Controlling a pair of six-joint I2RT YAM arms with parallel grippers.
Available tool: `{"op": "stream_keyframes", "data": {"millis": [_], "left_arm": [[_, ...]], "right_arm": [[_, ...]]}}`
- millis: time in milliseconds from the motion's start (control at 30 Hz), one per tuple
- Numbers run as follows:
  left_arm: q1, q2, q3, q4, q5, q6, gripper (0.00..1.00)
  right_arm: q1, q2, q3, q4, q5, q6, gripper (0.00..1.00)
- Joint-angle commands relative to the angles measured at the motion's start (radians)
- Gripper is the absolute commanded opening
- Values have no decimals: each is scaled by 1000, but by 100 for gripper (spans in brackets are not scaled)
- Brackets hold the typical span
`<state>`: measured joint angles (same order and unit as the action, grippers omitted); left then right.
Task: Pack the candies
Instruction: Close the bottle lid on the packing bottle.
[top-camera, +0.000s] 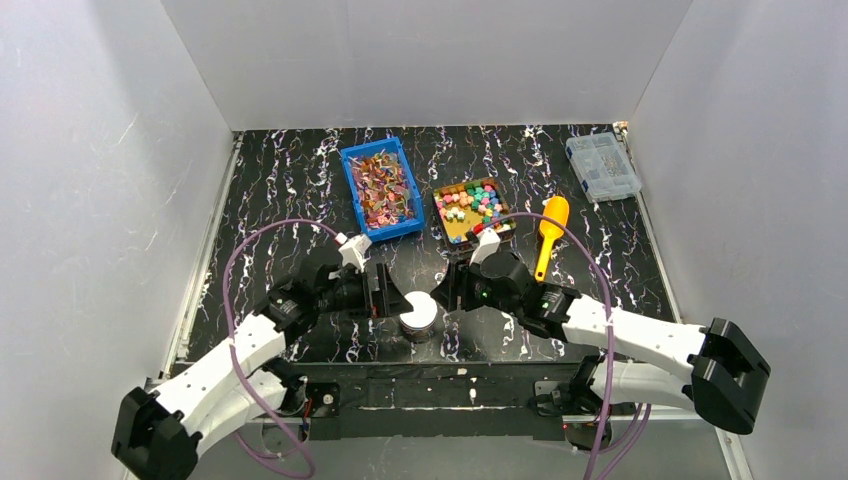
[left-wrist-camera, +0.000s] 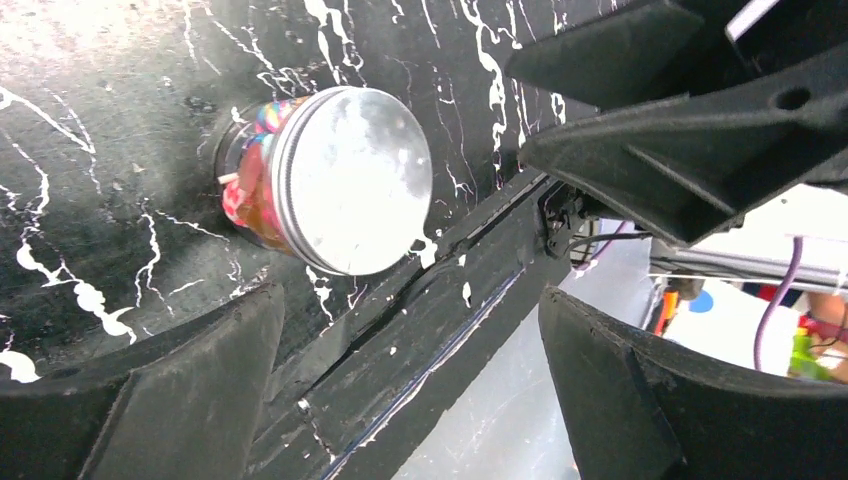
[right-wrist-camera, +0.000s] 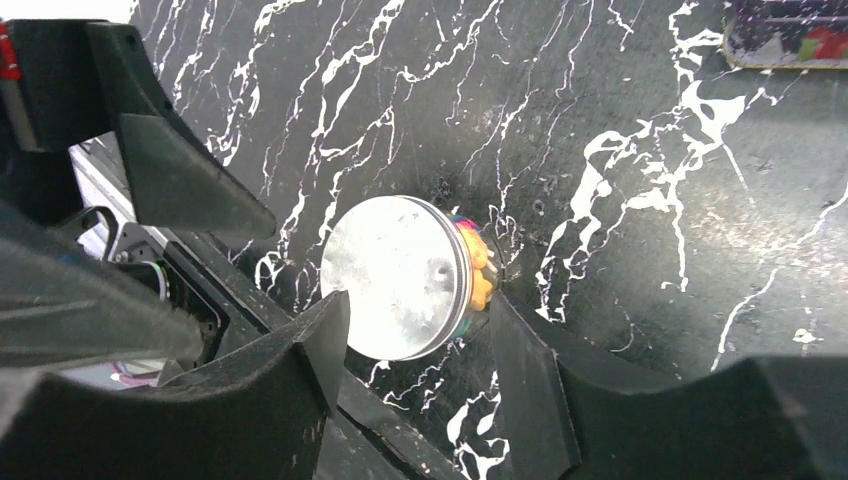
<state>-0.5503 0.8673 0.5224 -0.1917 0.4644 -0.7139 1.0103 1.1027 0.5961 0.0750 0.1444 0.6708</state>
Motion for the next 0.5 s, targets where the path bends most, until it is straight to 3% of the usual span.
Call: {"op": "stream_keyframes", "data": {"millis": [0, 233, 467], "left_arm": [[-131, -86, -20, -29, -166, 13, 98], [-394, -177, -46, -60, -531, 17, 98], [-694, -99, -66, -52, -867, -5, 98]], "right_arm": [[1, -31, 63, -72, 24, -100, 64], [-5, -56, 80, -146, 28, -163, 71], [-16, -80, 95, -204, 50, -224, 77]]}}
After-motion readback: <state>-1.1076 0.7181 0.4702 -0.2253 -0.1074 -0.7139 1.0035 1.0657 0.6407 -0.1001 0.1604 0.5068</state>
